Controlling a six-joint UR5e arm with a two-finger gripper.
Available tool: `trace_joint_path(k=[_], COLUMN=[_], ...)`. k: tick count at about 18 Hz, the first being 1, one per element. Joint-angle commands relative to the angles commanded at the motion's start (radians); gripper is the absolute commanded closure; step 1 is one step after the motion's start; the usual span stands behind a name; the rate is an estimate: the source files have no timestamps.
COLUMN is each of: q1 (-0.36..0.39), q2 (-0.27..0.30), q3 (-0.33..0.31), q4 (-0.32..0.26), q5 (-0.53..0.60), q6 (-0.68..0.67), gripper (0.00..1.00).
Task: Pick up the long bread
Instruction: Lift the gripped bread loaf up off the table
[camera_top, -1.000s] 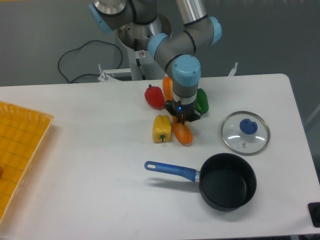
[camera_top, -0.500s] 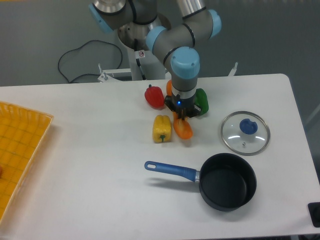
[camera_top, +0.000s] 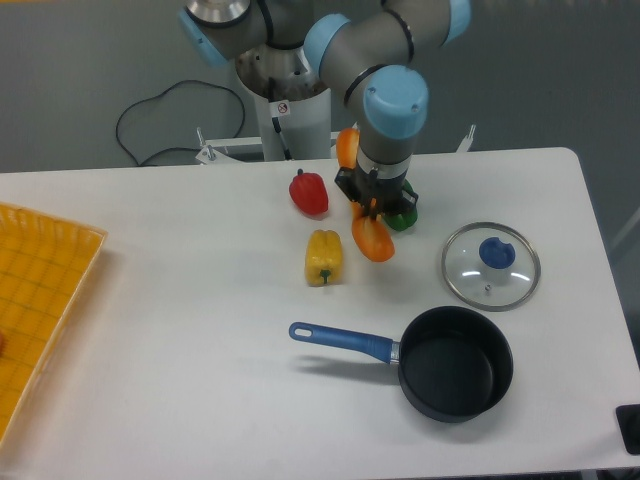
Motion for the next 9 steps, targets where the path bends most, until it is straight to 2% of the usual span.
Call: trace_joint_path(k=[3,4,7,8,9], q1=[-0.002,-0.003,-0.006,-0.005,-0.002], q2=[-0.027,-0.047,-0.121,-0.130,-0.135], q3=[0.069,0.112,0.286,0.319,0.330], q4=[-0.021,-0.053,-0.208,-0.242,-0.247], q5=[-0.023,-0.021,-0.017,-0.017,-0.017], q6=[0.000,0.000,0.002,0.008,0.044], gripper=[0.80,0.80,0.80,0.80,0.80])
